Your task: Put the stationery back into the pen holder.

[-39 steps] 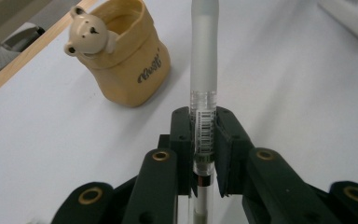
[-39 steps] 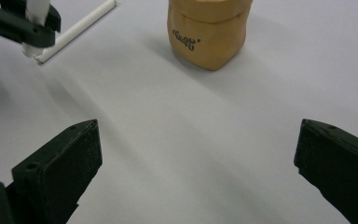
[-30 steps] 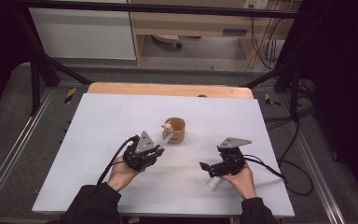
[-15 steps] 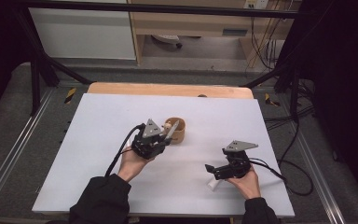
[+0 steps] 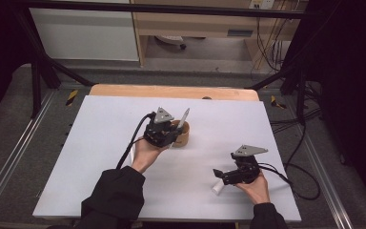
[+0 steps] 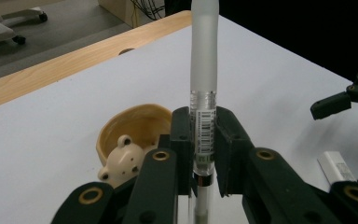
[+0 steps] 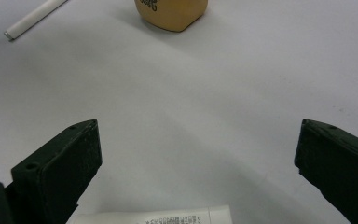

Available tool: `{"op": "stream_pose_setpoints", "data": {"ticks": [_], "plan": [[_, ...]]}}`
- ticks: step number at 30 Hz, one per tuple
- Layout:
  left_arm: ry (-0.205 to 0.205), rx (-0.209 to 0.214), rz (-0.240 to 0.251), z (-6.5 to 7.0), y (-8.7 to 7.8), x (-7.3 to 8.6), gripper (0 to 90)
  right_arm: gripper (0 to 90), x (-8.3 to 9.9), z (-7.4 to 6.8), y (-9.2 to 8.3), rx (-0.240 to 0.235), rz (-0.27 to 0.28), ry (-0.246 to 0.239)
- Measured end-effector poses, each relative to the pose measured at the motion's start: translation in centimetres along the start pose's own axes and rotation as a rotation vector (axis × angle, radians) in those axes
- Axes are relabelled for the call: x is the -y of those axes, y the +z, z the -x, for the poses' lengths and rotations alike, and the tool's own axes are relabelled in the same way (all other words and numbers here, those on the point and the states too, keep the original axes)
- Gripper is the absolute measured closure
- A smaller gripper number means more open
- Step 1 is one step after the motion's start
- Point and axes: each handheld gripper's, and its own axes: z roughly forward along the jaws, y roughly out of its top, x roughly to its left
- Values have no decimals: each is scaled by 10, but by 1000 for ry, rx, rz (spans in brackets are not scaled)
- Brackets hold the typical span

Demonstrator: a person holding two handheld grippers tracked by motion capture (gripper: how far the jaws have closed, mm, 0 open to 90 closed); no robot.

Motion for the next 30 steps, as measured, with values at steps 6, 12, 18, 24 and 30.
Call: {"op": "stream_pose_setpoints", "data": {"ticks": [6,12,18,24,30], "plan": [[-1,-8,8,2,11,-11,786,13,0,0,0,-1,1,0],[5,-8,23,3,20,-22,786,13,0,0,0,-5,-1,1],[6,-21,34,-3,28,-30,786,13,0,0,0,-7,0,1],[-4,-37,40,-12,39,-32,786,13,0,0,0,-7,0,6],[-14,-39,40,-16,51,-32,786,13,0,0,-1,-9,1,6]]}}
